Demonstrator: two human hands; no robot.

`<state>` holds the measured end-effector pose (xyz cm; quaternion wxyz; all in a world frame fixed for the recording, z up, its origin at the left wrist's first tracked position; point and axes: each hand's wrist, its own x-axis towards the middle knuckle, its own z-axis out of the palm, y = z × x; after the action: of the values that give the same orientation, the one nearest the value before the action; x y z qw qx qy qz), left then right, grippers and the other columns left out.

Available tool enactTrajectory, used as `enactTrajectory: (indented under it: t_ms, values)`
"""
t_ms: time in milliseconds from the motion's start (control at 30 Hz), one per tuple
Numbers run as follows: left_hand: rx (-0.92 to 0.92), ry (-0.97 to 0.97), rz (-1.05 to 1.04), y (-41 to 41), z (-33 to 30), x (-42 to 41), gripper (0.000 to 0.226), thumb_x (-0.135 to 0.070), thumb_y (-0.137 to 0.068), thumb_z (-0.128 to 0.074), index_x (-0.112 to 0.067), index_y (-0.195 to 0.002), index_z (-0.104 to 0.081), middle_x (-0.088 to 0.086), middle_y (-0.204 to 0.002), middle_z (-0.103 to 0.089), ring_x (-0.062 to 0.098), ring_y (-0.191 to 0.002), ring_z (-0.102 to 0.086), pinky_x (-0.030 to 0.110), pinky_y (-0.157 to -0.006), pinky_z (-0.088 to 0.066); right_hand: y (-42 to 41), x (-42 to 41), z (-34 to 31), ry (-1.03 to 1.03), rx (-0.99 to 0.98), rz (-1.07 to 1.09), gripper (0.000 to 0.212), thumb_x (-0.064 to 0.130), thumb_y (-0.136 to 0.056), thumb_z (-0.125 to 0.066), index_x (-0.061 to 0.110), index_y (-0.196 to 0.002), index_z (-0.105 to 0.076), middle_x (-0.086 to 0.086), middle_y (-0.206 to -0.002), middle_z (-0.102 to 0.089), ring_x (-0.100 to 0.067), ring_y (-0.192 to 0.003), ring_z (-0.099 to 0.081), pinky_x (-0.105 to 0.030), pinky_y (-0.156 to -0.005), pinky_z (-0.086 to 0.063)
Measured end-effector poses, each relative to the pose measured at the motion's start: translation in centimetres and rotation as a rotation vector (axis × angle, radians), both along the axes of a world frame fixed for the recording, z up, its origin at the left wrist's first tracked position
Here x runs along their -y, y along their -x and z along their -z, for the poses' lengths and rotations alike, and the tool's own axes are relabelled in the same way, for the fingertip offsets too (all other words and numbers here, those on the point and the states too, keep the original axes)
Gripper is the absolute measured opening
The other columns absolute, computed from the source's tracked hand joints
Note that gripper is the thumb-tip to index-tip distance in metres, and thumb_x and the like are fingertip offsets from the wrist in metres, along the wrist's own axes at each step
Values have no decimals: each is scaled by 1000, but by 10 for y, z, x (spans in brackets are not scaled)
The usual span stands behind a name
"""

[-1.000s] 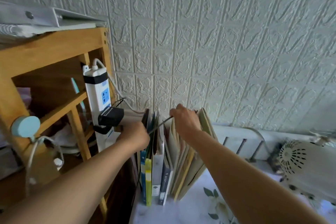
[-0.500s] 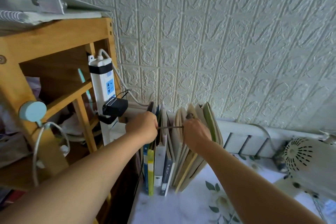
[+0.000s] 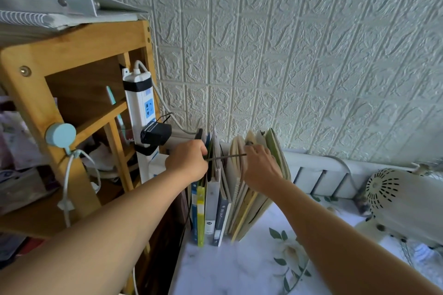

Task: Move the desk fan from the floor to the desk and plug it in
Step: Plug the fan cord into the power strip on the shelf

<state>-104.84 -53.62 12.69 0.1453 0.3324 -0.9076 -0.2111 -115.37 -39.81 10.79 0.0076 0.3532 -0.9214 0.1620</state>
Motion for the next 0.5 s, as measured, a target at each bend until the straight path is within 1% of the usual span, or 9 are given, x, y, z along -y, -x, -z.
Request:
enactTrajectory:
  t_ms: [100, 167, 267, 333, 433, 500]
  values:
    - [-17, 1, 26, -5, -4, -6, 33, -16, -82, -64, -24, -114, -59, 0, -113, -60, 22, -102, -57, 31, -70, -44, -8, -8, -8, 3, 19, 27, 67, -2, -75, -50, 13, -139, -35, -12, -139, -37, -28, -125, -37, -38, -103, -38]
    - [-38, 3, 63, -8, -8, -13, 34, -15, -82, -65, -24, -114, -59, 0, -115, -60, 22, -103, -57, 31, -71, -45, -15, -16, -13, 6, 23, 44, 64, 2, -76, -54, 13, -136, -36, -13, -136, -38, -28, -122, -39, -38, -99, -42]
    - [-76, 11, 146, -13, -13, -27, 31, -17, -81, -65, -24, -111, -60, 1, -116, -60, 22, -103, -58, 29, -73, -46, -27, -30, -19, 21, 24, 73, 66, 8, -76, -59, 14, -137, -35, -13, -137, -38, -30, -125, -38, -38, -101, -40]
    - [-96, 6, 189, -15, -14, -37, 30, -19, -81, -64, -24, -111, -60, 0, -116, -61, 21, -104, -59, 30, -76, -47, -34, -37, -20, 25, 15, 83, 66, 8, -76, -58, 13, -138, -35, -14, -136, -38, -30, -123, -38, -39, -101, -41]
    - [-99, -27, 271, -18, -12, -57, 31, -17, -81, -63, -23, -112, -59, 2, -119, -61, 21, -103, -59, 33, -81, -51, -49, -58, -19, 59, -7, 142, 55, 9, -78, -56, 9, -131, -41, -16, -129, -43, -31, -114, -44, -41, -94, -46]
    - [-86, -49, 333, -19, -9, -74, 31, -18, -83, -62, -22, -113, -59, 2, -119, -60, 22, -104, -59, 31, -81, -50, -58, -77, -12, 61, 11, 184, 55, 13, -82, -55, 9, -134, -38, -17, -131, -41, -32, -116, -42, -42, -97, -44]
